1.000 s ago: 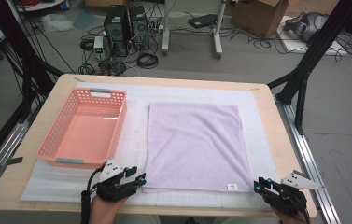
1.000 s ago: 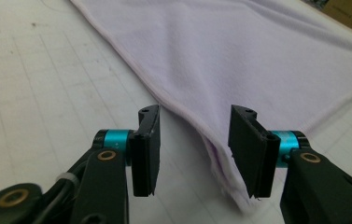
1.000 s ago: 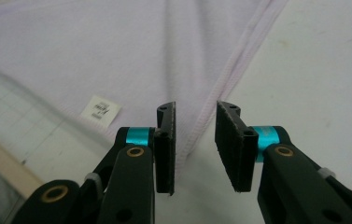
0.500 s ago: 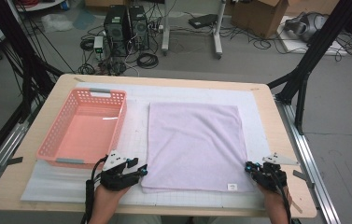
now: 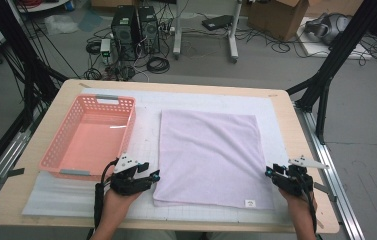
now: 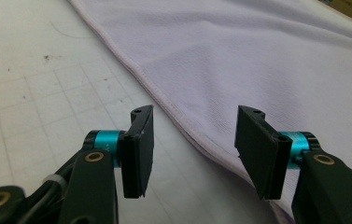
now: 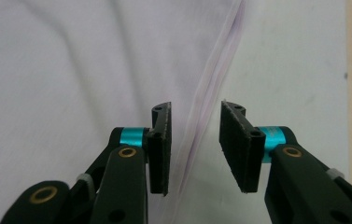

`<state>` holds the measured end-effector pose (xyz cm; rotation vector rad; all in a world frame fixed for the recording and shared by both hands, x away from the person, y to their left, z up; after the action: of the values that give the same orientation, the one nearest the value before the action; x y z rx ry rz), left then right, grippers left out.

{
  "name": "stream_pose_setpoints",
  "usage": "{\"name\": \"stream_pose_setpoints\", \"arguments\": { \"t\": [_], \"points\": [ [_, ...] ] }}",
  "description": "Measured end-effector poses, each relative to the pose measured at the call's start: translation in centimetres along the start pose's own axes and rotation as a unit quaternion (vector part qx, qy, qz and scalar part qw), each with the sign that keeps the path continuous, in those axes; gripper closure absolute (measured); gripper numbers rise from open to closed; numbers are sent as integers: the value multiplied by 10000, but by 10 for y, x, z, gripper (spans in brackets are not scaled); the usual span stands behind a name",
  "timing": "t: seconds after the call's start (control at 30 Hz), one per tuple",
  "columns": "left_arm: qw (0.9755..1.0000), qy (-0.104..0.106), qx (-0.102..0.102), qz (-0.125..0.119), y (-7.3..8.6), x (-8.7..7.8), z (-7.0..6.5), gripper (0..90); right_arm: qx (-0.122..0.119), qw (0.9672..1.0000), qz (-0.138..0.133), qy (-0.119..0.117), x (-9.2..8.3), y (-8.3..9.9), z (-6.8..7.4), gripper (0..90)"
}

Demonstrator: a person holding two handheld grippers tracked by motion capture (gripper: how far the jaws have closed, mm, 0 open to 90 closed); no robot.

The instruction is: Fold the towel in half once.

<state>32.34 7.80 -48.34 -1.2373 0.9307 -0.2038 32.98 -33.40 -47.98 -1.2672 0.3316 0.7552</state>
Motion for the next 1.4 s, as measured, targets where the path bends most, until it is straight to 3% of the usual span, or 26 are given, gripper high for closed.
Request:
{"name": "stream_pose_setpoints", "arguments": {
  "t": [0.13,0.27,0.3,0.33,0.37,0.4,0.47,0.5,0.57,0.6,0.67,0.87,0.93,1.0,1.03,1.13,1.17,1.23,1.3,1.4],
  "points": [
    [10000,10,-13,61,-5,17,9,474,74,9999,-108,2,35,-28,-6,659],
    [10000,15,47,30,-10,29,15,471,110,9997,194,135,73,-45,-13,668],
    [10000,-11,23,2,-11,32,17,470,48,9994,282,174,80,-47,-13,697],
    [10000,33,-6,56,-11,33,19,470,-40,9995,294,132,84,-49,-13,800],
    [10000,30,55,64,-13,35,21,463,-132,9993,344,-15,85,-49,-11,850],
    [9999,-34,105,47,-15,36,23,463,-219,9990,379,46,85,-50,-12,861],
    [10000,-33,57,-29,-18,38,26,463,-315,9981,285,454,83,-52,-19,866],
    [10000,-49,62,-28,-19,39,27,462,-236,9982,239,506,82,-53,-23,865],
    [10000,-55,61,34,-19,43,27,462,-42,9990,217,393,82,-53,-26,855],
    [9999,-76,52,90,-18,44,27,462,-93,9991,215,349,82,-53,-25,826],
    [9999,-45,89,104,-18,46,24,466,-7,9994,165,305,78,-53,-25,651],
    [9999,-37,27,156,-18,49,23,464,221,9997,49,115,51,-45,-18,578],
    [9998,-66,2,200,-18,50,24,467,86,9998,141,135,49,-36,-13,612],
    [9997,-83,24,229,-17,51,24,476,-268,9983,457,241,55,-25,-12,767],
    [9997,-76,62,231,-17,50,23,481,-317,9986,396,142,55,-24,-10,849],
    [9997,-19,24,237,-17,49,22,481,-454,9968,375,534,52,-26,-16,862],
    [9997,-2,21,242,-17,49,22,481,-301,9981,352,411,52,-26,-17,860],
    [9997,6,49,237,-17,49,22,479,-290,9987,278,329,51,-26,-18,799],
    [9998,89,52,162,-18,49,21,475,-384,9986,113,341,48,-26,-17,648],
    [9998,212,60,2,-22,46,18,453,-382,9992,-36,113,37,-27,-14,540]
  ]
}}
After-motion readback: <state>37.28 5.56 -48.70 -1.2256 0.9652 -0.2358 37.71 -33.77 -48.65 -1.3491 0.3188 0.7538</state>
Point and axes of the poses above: each handheld gripper's, and its own axes: x roughly forward along the jaws, y roughly out of its underside, z roughly to its left, the point moved 8 cm from there along x, roughly forward along the jaws, and after that the axes turned 15 degrees about x, right-handed, at the moved point
